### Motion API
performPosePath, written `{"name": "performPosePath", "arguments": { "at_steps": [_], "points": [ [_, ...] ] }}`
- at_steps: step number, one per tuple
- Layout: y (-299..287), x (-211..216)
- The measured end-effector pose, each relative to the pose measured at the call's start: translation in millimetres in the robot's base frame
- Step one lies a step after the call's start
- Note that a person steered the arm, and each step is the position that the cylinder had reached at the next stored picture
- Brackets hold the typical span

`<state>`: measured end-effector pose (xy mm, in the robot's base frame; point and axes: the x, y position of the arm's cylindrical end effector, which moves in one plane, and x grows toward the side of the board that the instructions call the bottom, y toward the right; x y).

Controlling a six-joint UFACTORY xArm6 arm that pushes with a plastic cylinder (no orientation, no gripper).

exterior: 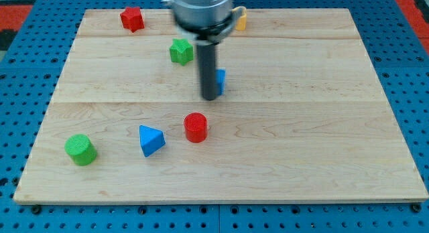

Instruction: Drag the blue cube diagonally above the green star

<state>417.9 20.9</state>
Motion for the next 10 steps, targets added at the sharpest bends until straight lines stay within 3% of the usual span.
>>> {"name": "performPosePath", "arguments": {
  "at_steps": [1, 2, 3, 4, 5, 6, 8, 9, 10],
  "points": [
    [65, -53],
    [17, -77],
    [95, -62],
    [66, 12],
    [-10, -25],
    [-30, -80],
    [-30, -152],
    [-52, -137],
    [-102, -154]
  ]
}}
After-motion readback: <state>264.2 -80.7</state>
